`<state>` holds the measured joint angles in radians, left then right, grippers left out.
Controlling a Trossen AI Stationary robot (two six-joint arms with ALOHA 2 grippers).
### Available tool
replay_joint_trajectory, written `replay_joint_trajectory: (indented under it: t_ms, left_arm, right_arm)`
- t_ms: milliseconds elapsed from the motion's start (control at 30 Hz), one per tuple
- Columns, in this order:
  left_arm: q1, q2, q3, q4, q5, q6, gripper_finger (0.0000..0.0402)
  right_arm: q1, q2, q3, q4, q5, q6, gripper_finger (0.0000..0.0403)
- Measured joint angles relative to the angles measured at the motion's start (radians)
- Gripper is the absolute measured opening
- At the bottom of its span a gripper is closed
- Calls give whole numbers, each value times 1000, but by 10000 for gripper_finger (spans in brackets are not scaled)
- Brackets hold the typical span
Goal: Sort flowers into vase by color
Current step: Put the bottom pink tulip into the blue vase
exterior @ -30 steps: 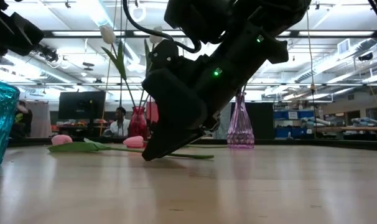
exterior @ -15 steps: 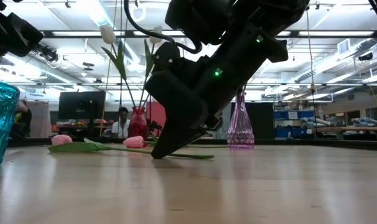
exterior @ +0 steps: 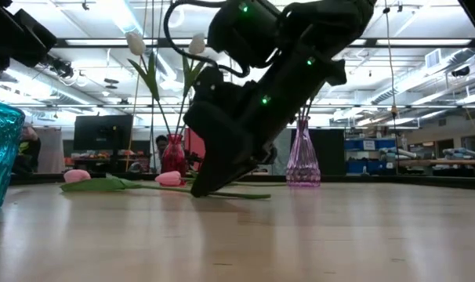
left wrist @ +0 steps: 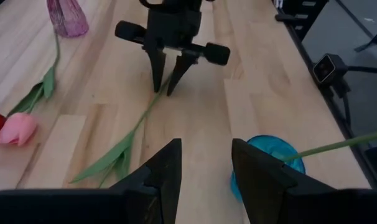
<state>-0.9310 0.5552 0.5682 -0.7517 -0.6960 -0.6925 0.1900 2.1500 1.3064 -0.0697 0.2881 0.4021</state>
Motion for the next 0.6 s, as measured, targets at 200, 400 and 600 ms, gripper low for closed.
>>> replay_joint_trajectory:
  t_ms: [200, 400, 600]
  left_arm:
    - [0, 0, 0, 0, -2, -7, 147]
    - [0, 0, 0, 4, 20, -52, 147]
    - [0, 0, 0, 4, 35, -53, 147]
  right_arm:
    - [8, 7, 2, -6, 46, -4, 93]
    - [12, 8, 3, -29, 54, -11, 15]
    - [-1, 7, 3, -32, 18, -6, 7]
